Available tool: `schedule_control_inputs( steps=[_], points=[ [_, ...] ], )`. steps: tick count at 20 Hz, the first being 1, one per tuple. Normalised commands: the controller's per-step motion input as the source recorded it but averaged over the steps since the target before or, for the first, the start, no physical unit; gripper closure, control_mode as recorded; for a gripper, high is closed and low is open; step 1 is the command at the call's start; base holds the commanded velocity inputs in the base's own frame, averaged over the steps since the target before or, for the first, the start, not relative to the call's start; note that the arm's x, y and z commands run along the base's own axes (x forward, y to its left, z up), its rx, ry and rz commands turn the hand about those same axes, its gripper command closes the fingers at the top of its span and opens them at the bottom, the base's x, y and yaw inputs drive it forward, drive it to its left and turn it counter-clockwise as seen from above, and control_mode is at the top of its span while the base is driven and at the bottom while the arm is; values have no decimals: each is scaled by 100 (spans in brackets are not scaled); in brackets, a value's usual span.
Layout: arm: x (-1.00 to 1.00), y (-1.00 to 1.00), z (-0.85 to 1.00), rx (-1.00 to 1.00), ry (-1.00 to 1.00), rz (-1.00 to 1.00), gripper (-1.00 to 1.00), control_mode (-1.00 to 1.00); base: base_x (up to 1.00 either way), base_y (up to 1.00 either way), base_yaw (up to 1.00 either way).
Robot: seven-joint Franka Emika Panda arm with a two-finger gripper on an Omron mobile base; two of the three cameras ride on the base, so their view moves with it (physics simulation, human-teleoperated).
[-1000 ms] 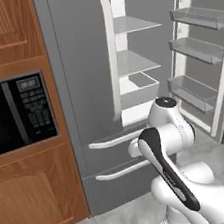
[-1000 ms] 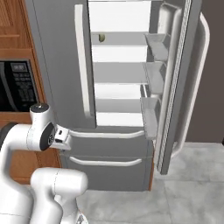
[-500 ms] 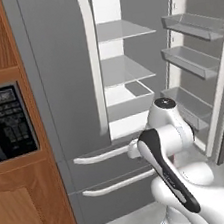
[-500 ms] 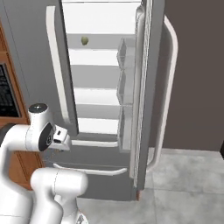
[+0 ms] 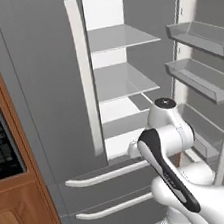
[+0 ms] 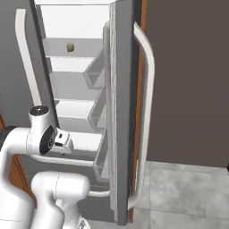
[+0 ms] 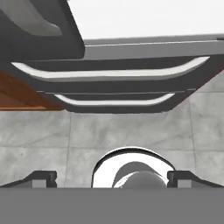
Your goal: Retrieve the sausage and cheese from the fridge and place them on the cutting board on the counter.
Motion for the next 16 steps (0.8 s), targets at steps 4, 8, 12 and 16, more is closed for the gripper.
schedule_control_inputs(
  steps=[4,8,12,16],
  points=[
    [0,0,0,0,0,0,-100,100,52,-29,17],
    [0,0,0,0,0,0,-100,100,45,-22,14],
    [0,0,0,0,0,0,-100,100,47,-18,9],
    [0,0,0,0,0,0,-100,100,49,-17,10]
  ],
)
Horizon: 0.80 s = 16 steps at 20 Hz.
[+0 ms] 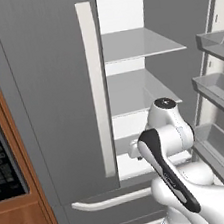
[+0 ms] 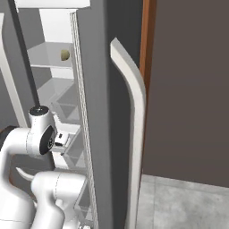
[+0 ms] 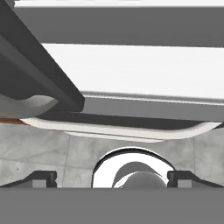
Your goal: Retrieve the sausage and cheese from the fridge and place them on the cutting board on the counter.
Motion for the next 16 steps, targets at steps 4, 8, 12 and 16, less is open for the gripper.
schedule_control_inputs(
  steps=[4,8,12,16],
  points=[
    [0,0,0,0,0,0,-100,100,19,-8,2],
    [0,0,0,0,0,0,-100,100,0,0,0],
    [0,0,0,0,0,0,-100,100,0,0,0],
    [0,0,0,0,0,0,-100,100,0,0,0]
  ],
)
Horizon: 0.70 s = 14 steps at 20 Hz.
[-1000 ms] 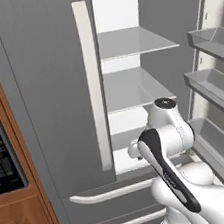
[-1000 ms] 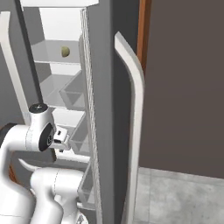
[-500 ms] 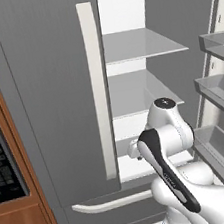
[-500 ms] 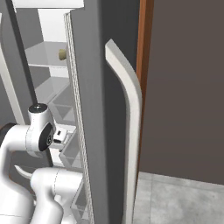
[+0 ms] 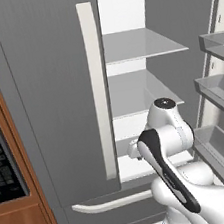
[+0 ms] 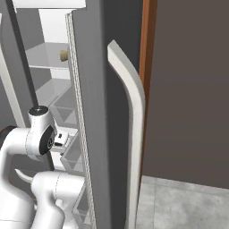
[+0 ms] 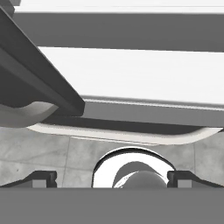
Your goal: Retrieve the sausage and cheese from the fridge and place them on the cutting board on the counter.
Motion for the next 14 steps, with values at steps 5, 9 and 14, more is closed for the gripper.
schedule_control_inputs(
  steps=[5,9,14],
  points=[
    [0,0,0,0,0,0,-100,100,0,0,0],
    [0,0,0,0,0,0,-100,-100,0,0,0],
    [0,0,0,0,0,0,-100,-100,0,0,0]
  ],
)
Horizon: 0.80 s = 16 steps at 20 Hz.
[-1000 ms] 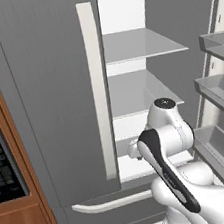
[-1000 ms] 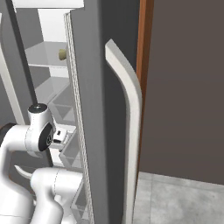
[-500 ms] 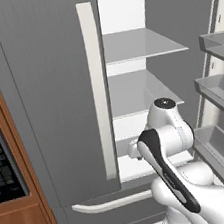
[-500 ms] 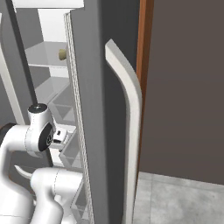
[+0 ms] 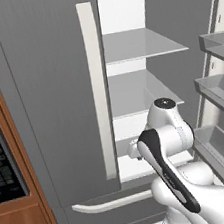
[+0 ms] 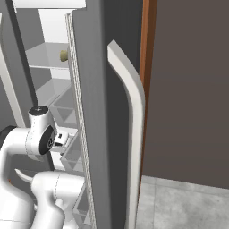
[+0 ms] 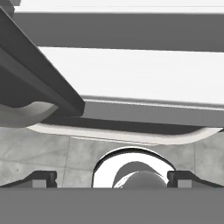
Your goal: Retrieve the sausage and cheese from the fridge and place them on the cutting board on the counter.
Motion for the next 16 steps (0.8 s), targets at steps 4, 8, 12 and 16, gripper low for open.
schedule_control_inputs(
  steps=[4,8,12,16],
  points=[
    [0,0,0,0,0,0,-100,-100,0,0,0],
    [1,1,2,-1,-16,2,-100,-100,0,0,0],
    [10,1,32,2,-35,12,-100,-100,0,0,0],
    [26,-2,38,4,-26,11,-100,-100,0,0,0]
  ],
)
